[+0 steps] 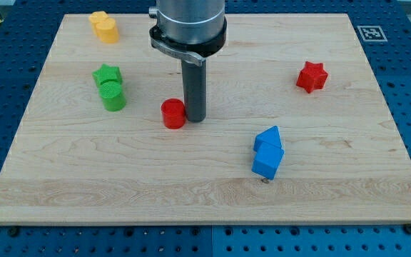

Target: Move the red circle towards the left of the board

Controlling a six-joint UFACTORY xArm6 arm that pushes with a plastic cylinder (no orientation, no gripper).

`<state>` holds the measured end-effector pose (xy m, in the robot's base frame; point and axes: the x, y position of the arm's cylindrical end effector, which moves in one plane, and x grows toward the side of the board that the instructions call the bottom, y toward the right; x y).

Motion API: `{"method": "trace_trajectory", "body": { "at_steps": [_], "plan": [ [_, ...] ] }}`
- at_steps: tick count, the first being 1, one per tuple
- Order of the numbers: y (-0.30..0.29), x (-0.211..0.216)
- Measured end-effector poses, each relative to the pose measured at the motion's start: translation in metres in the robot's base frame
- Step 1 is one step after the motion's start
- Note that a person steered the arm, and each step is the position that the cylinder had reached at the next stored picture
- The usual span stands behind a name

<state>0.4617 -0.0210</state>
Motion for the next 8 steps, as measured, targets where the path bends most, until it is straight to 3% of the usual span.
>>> {"method": "trace_trajectory", "body": {
  "at_steps": [1, 2, 5, 8],
  "plan": [
    [-0.009, -0.002],
    [-0.013, -0.033],
    [-0.033, 0.027],
    [-0.074, 0.011]
  ]
}}
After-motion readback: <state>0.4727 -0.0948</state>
